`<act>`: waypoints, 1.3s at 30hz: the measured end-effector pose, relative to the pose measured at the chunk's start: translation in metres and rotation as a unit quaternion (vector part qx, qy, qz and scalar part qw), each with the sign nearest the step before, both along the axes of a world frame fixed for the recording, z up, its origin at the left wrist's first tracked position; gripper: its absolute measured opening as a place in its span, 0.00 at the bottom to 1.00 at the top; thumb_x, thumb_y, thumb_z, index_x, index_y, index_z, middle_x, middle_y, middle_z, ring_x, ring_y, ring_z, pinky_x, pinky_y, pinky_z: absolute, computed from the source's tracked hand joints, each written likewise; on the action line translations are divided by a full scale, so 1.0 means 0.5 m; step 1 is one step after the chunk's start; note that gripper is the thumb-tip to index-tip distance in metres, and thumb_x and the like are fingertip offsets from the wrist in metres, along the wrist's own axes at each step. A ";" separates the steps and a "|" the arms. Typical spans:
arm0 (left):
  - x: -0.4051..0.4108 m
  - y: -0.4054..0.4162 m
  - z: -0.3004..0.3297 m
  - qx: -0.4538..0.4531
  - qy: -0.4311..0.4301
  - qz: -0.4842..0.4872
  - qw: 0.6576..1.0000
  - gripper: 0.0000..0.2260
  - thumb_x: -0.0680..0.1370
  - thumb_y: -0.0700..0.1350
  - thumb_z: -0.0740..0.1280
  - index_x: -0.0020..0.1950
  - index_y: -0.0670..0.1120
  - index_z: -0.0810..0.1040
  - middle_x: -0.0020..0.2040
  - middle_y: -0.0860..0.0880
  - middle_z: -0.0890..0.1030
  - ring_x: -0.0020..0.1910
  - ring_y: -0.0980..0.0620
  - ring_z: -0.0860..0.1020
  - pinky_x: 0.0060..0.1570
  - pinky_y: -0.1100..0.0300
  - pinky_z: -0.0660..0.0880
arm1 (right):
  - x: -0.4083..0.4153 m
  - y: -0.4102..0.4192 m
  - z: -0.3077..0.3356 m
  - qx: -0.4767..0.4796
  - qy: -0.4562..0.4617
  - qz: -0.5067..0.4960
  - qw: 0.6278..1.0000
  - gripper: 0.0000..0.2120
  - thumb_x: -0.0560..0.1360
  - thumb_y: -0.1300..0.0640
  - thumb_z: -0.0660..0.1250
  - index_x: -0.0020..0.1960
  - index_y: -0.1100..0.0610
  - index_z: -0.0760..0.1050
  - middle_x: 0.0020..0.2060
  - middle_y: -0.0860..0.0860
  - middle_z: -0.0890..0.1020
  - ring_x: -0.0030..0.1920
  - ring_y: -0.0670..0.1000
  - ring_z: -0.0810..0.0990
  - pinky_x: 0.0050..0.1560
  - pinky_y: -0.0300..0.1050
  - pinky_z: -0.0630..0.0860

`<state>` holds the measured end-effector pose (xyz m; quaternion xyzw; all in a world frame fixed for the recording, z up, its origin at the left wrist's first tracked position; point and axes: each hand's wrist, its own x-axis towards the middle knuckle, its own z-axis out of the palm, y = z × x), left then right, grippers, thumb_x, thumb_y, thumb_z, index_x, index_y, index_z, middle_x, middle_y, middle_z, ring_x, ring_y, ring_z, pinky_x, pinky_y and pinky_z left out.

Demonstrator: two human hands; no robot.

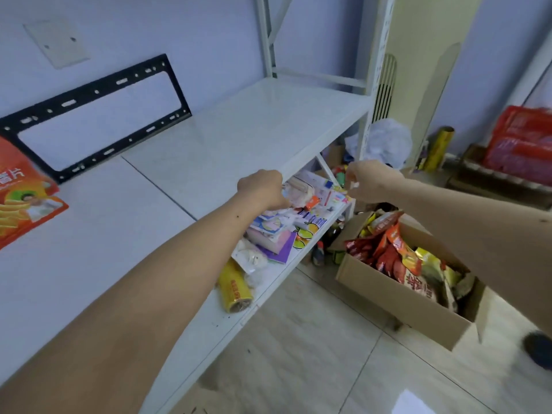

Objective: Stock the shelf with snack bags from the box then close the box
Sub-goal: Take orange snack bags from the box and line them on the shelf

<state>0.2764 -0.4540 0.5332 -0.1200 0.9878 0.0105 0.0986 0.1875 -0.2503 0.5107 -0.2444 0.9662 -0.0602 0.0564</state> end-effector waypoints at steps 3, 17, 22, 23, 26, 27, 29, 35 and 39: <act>-0.036 0.100 -0.031 0.011 -0.004 -0.009 1.000 0.17 0.73 0.58 0.69 0.55 0.47 0.76 0.51 0.48 0.77 0.53 0.46 0.77 0.44 0.57 0.70 | -0.029 0.098 -0.022 0.014 -0.001 -0.011 1.000 0.05 0.72 0.55 0.66 0.46 0.54 0.72 0.41 0.52 0.77 0.41 0.55 0.76 0.44 0.52 0.80; -0.252 0.391 -0.146 0.035 -0.071 -0.071 0.994 0.23 0.73 0.57 0.67 0.54 0.38 0.76 0.47 0.40 0.79 0.50 0.40 0.79 0.50 0.49 0.76 | -0.180 0.384 -0.081 0.029 -0.040 -0.062 0.997 0.11 0.74 0.57 0.64 0.54 0.60 0.76 0.49 0.56 0.80 0.49 0.59 0.79 0.49 0.54 0.79; -0.379 0.433 -0.167 0.046 -0.071 -0.071 0.994 0.21 0.72 0.54 0.70 0.53 0.37 0.76 0.49 0.37 0.78 0.51 0.39 0.79 0.45 0.51 0.74 | -0.293 0.425 -0.102 0.020 -0.057 -0.062 0.996 0.10 0.75 0.56 0.63 0.54 0.60 0.76 0.49 0.57 0.80 0.49 0.59 0.78 0.50 0.54 0.79; -0.401 0.439 -0.166 0.044 -0.076 -0.066 0.994 0.19 0.72 0.55 0.70 0.53 0.40 0.77 0.48 0.39 0.79 0.50 0.40 0.79 0.46 0.51 0.74 | -0.315 0.431 -0.103 0.025 -0.063 -0.055 0.996 0.10 0.75 0.56 0.65 0.54 0.59 0.76 0.49 0.56 0.80 0.50 0.59 0.78 0.50 0.53 0.79; -0.465 0.457 -0.162 0.043 -0.089 -0.060 0.993 0.21 0.73 0.56 0.70 0.58 0.42 0.77 0.47 0.42 0.80 0.46 0.43 0.80 0.46 0.52 0.75 | -0.377 0.448 -0.110 0.035 -0.082 -0.046 0.995 0.13 0.74 0.55 0.66 0.57 0.58 0.75 0.50 0.55 0.80 0.49 0.57 0.77 0.50 0.53 0.79; -0.485 0.464 -0.161 0.045 -0.089 -0.061 0.993 0.22 0.73 0.56 0.70 0.58 0.41 0.77 0.45 0.41 0.80 0.42 0.43 0.80 0.41 0.54 0.73 | -0.397 0.452 -0.111 0.037 -0.084 -0.041 0.995 0.13 0.74 0.56 0.66 0.57 0.58 0.75 0.50 0.55 0.80 0.49 0.57 0.78 0.51 0.54 0.79; -0.526 0.475 -0.168 0.053 -0.090 -0.062 0.993 0.23 0.73 0.55 0.70 0.57 0.37 0.76 0.45 0.40 0.79 0.42 0.42 0.80 0.40 0.55 0.71 | -0.436 0.461 -0.116 0.030 -0.091 -0.032 0.995 0.12 0.75 0.56 0.65 0.57 0.59 0.76 0.50 0.56 0.80 0.50 0.57 0.79 0.51 0.55 0.79; -0.600 0.520 -0.223 0.059 -0.115 -0.053 0.990 0.17 0.73 0.57 0.69 0.51 0.45 0.75 0.46 0.44 0.80 0.45 0.45 0.77 0.40 0.55 0.71 | -0.540 0.492 -0.163 0.055 -0.118 0.006 0.991 0.14 0.74 0.55 0.66 0.58 0.57 0.76 0.52 0.55 0.80 0.51 0.57 0.78 0.52 0.53 0.79; -0.621 0.557 -0.271 0.078 -0.142 -0.019 0.987 0.17 0.74 0.57 0.68 0.48 0.43 0.75 0.44 0.40 0.78 0.43 0.44 0.75 0.40 0.54 0.69 | -0.602 0.521 -0.207 0.074 -0.135 0.052 0.987 0.08 0.73 0.55 0.67 0.52 0.56 0.78 0.46 0.54 0.81 0.45 0.57 0.77 0.44 0.49 0.77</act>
